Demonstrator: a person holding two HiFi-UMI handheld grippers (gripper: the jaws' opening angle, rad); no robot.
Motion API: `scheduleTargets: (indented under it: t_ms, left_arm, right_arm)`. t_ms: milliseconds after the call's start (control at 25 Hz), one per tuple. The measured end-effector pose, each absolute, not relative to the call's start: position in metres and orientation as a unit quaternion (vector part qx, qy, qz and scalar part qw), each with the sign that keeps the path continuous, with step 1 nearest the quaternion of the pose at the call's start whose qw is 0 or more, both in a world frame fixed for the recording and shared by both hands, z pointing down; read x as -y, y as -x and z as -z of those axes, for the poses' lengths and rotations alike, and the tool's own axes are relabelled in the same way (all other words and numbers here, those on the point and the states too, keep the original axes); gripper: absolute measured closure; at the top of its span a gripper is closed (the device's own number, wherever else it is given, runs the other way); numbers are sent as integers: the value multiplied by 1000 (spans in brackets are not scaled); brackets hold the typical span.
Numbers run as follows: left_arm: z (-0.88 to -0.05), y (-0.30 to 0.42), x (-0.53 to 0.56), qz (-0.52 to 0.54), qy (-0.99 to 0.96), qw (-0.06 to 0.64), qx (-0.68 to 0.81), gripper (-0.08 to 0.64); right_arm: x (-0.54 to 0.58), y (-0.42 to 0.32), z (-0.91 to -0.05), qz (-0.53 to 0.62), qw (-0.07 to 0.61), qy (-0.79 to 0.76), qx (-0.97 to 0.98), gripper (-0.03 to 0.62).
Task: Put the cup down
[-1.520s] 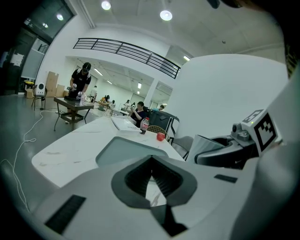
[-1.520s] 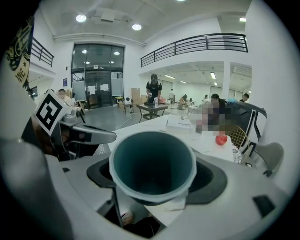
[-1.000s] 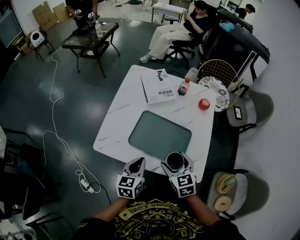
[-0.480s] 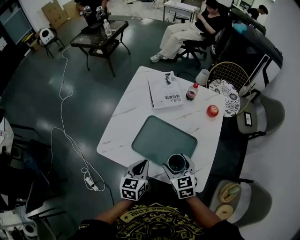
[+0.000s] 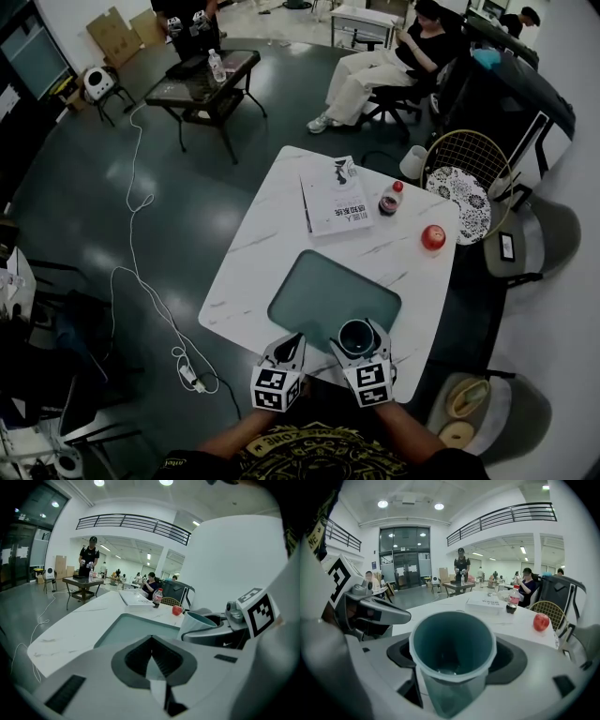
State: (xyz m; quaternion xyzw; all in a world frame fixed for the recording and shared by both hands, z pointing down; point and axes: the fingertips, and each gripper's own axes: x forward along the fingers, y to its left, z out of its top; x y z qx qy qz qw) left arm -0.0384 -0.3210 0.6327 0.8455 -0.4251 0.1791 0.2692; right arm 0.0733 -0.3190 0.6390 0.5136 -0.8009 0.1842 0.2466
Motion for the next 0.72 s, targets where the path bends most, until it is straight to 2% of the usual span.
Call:
scheduleTargets:
  t_ms: [720]
  left_arm:
    - [-651, 29, 339, -197, -841, 278, 421, 551]
  right_arm:
    - [339, -76, -665, -168, 255, -515, 801, 212]
